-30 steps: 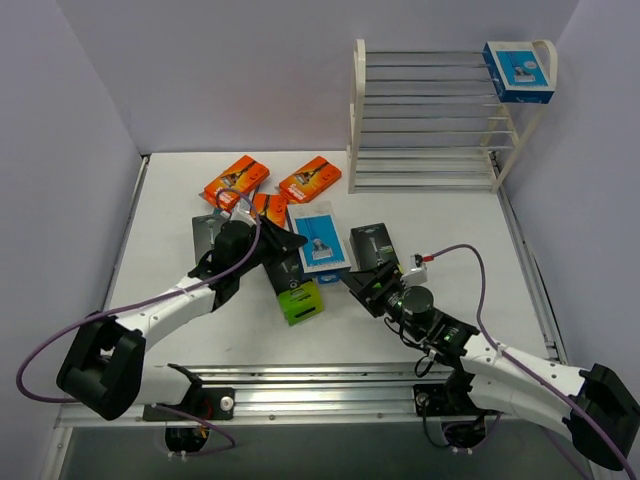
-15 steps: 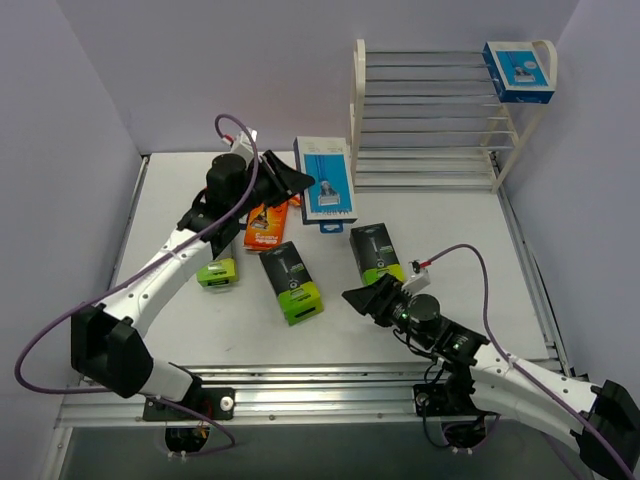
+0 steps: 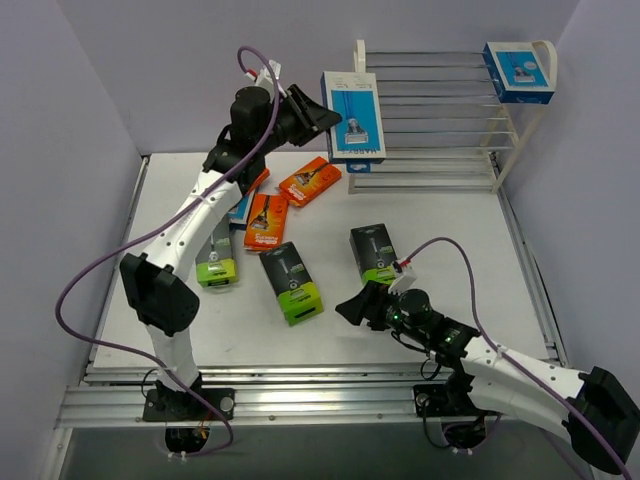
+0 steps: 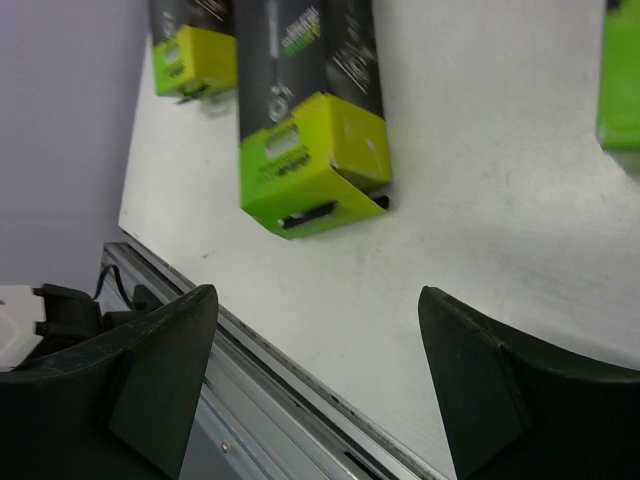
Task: Place and organize the shaving razors onto the shelf
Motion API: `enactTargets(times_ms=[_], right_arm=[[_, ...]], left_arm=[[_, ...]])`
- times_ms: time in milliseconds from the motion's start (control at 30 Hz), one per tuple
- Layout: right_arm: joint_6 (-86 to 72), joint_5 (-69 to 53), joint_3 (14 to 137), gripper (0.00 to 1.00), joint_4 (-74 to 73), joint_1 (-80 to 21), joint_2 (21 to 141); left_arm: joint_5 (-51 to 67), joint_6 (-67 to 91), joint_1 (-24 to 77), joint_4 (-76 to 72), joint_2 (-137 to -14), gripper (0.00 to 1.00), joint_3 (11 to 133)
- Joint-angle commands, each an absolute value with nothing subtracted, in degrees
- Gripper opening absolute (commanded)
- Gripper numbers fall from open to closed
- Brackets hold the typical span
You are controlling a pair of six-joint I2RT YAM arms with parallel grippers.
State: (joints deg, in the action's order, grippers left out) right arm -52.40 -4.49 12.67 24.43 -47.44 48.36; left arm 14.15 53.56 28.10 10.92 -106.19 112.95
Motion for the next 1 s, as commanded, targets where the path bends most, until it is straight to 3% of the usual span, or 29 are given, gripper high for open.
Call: enactTargets(times_ms=[0, 200, 400, 733, 967], right_arm=[[-47.12, -4.40, 20.03, 0.78, 26.46, -45.97, 45.44], [-47.18, -13.44, 24.87, 0.98, 34.97, -37.72, 50.35], [-62.47, -15.13, 19.60, 0.79, 59.39, -27.25, 55.36], [-63.81, -9.59, 24.42, 0.78, 73.82, -26.63, 57.74], [-64.16, -1.85, 29.44, 0.78, 68.38, -26.63, 58.27]], left_arm=[[15.91, 56.24, 30.14, 9.23, -110.37, 0.02, 124.24], [17.48, 57.83, 32.25, 11.51, -118.55, 0.02, 136.39], [16.26, 59.23, 32.17, 10.73, -118.57, 0.02, 135.71], [16.00, 66.70, 31.38, 3.44, -115.75, 0.02, 125.52], [16.61, 71.71, 31.64, -5.17, -113.47, 0.02, 118.14]])
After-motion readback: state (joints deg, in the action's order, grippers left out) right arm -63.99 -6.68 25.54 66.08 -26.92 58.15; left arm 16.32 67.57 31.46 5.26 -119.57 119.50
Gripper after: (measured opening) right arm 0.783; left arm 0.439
